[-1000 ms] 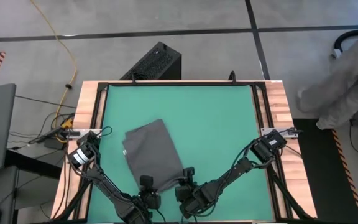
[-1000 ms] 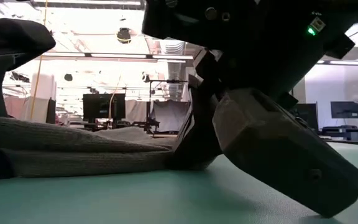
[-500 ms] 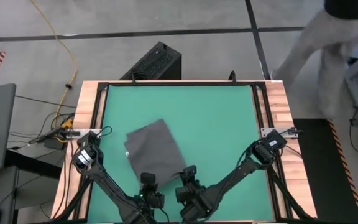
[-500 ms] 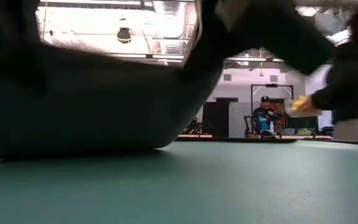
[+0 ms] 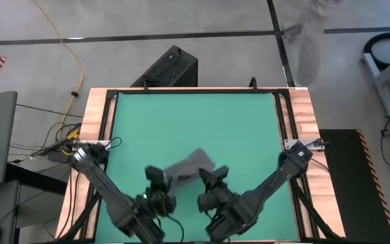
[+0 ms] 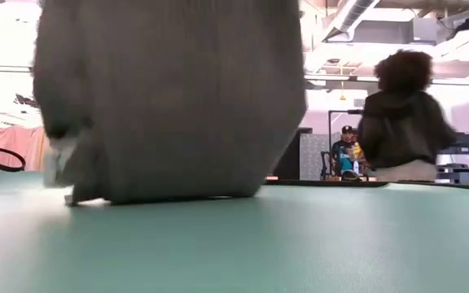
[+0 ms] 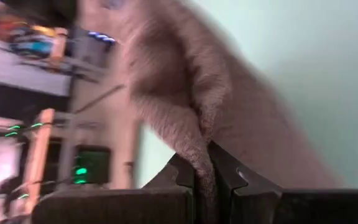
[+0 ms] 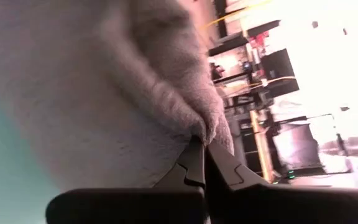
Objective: Roll towel
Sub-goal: Roll the gray towel
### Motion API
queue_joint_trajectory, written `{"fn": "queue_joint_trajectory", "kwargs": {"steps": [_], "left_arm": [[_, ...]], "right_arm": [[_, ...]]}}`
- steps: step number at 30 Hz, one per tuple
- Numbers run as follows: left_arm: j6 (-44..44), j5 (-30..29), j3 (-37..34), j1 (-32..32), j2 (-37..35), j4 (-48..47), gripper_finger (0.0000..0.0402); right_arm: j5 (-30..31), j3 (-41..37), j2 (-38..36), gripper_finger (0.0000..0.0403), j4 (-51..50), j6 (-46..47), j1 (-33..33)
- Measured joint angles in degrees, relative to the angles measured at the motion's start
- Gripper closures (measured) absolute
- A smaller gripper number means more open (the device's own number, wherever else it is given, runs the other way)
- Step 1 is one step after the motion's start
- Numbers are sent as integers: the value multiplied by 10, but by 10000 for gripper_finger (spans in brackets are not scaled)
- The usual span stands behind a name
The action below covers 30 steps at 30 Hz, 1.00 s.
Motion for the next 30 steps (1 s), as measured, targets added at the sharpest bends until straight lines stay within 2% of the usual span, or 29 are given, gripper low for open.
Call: {"fn": "queue_joint_trajectory", "kwargs": {"steps": [5,10,12,15,18,20,22,25,27,30], "left_arm": [[59,-83,-3,20,-85,1,401],[128,-86,-3,64,-174,19,401],[161,-61,-3,99,-210,40,401],[245,3,-4,176,-253,84,401],[382,99,-3,275,-286,160,401],[457,198,-2,351,-298,197,401],[497,310,-2,425,-300,213,401],[536,447,-4,531,-298,204,401],[571,479,-3,594,-293,209,401],[627,473,-12,666,-269,235,401]], "right_arm": [[18,-2,-69,390,-1,-30,-27],[6,-2,-141,390,13,-95,-84],[-23,-1,-166,391,31,-120,-115],[-77,-2,-192,392,97,-203,-179],[-143,-1,-202,392,187,-335,-251],[-165,-1,-202,392,224,-394,-301],[-196,-1,-196,392,232,-410,-352],[-289,-2,-195,392,229,-409,-417],[-326,-2,-196,392,235,-413,-455],[-343,-2,-194,392,240,-419,-502]]}}
